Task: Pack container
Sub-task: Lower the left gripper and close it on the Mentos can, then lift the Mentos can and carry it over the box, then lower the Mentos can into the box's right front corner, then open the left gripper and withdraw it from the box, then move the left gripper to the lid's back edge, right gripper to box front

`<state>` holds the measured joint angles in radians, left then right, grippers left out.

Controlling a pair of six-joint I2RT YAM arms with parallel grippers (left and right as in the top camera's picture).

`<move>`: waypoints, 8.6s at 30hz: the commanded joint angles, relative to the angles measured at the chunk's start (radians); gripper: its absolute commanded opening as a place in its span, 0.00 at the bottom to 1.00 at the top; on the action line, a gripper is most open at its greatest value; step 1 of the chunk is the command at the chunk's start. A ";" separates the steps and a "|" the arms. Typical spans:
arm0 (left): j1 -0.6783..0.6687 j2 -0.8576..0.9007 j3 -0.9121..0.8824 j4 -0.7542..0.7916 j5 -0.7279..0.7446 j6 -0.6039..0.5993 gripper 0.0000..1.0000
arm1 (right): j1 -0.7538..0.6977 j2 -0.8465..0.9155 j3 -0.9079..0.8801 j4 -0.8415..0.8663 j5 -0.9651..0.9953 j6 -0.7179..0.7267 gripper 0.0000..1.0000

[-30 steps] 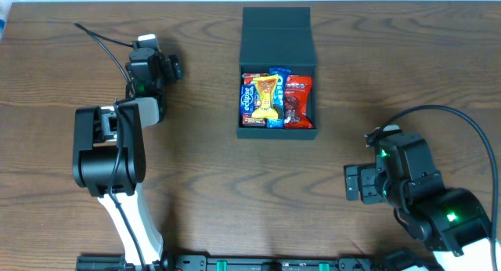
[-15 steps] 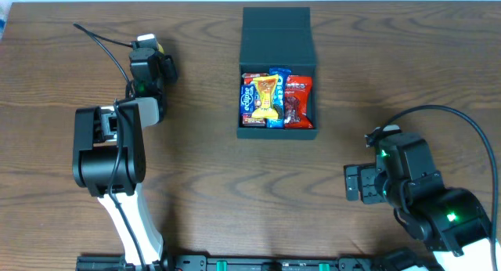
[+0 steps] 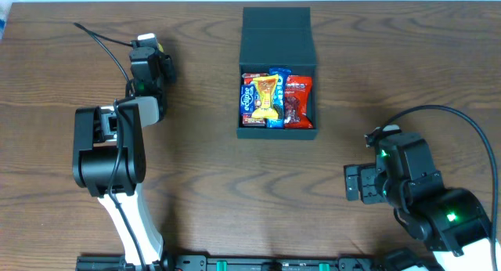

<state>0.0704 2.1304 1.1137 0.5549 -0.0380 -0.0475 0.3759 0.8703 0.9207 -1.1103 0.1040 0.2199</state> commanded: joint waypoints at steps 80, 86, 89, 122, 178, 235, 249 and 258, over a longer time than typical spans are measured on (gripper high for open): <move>-0.769 -0.078 1.046 -1.897 0.274 -0.375 0.05 | -0.006 -0.002 0.003 -0.002 0.000 0.011 0.99; -0.771 0.045 1.046 -1.862 0.275 -0.375 0.06 | -0.006 -0.002 0.003 -0.002 0.000 0.011 0.99; -0.771 0.081 1.046 -1.825 0.273 -0.375 0.06 | -0.006 -0.002 0.003 -0.002 0.000 0.011 0.99; -0.721 0.199 1.045 -1.695 0.241 -0.428 0.07 | -0.006 -0.002 0.003 -0.002 0.000 0.011 0.99; -0.731 0.197 1.082 -1.677 0.275 -0.395 0.82 | -0.006 -0.002 0.003 -0.002 0.000 0.011 0.99; -0.525 -0.941 0.384 -1.584 -0.075 -0.082 0.95 | -0.006 0.040 0.003 0.176 -0.150 -0.033 0.99; -0.102 -0.520 0.238 -1.157 0.666 -0.124 0.95 | -0.005 0.186 0.003 0.315 -0.161 0.129 0.99; -0.093 -0.115 0.522 -1.099 0.782 -0.195 0.95 | 0.027 0.200 0.003 0.424 -0.160 0.154 0.99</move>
<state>-0.0174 1.9404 1.5299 -0.5404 0.6453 -0.2173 0.3843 1.0630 0.9207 -0.6952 -0.0536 0.3519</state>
